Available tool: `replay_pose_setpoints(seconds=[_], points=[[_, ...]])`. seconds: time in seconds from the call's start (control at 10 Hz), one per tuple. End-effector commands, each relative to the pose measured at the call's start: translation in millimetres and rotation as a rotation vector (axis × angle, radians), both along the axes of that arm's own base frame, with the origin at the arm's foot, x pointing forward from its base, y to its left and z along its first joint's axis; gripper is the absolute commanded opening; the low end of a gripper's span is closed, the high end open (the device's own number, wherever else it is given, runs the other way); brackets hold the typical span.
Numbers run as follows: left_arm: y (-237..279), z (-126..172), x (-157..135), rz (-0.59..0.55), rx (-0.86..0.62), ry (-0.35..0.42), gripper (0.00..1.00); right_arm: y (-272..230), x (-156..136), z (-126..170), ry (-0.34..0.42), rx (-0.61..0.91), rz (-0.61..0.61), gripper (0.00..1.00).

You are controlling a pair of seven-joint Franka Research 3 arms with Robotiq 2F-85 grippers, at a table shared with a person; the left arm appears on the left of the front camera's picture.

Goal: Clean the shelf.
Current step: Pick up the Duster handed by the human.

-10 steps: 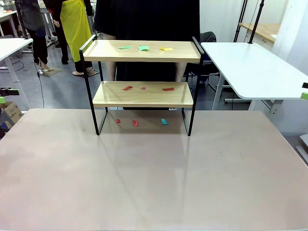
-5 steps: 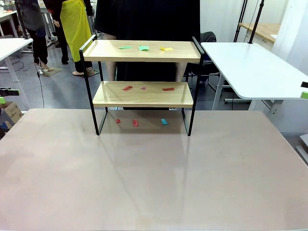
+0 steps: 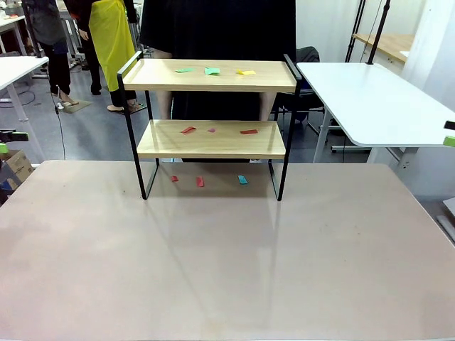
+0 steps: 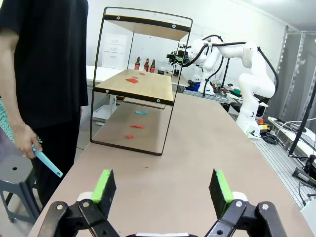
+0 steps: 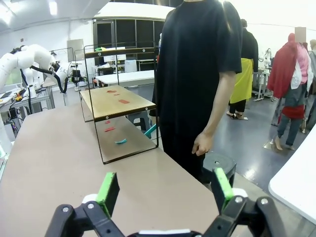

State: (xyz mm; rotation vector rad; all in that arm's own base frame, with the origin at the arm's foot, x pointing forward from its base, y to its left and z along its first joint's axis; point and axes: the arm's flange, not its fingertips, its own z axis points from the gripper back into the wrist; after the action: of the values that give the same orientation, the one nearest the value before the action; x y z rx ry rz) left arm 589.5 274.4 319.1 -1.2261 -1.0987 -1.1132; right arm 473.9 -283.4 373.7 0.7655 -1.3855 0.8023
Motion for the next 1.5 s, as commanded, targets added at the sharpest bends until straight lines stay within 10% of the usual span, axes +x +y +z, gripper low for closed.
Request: replay_pose_setpoints(seconds=[0.0,1.4], points=[[-0.7,1.8,0.1,-0.003,0.0,-0.003,1.0,4.2,-3.3,4.5,0.02,-0.007,-0.006,1.0],[-0.7,1.8,0.1,-0.003,0.0,-0.003,1.0,4.2,-3.3,4.5,0.02,-0.007,-0.006,1.0]])
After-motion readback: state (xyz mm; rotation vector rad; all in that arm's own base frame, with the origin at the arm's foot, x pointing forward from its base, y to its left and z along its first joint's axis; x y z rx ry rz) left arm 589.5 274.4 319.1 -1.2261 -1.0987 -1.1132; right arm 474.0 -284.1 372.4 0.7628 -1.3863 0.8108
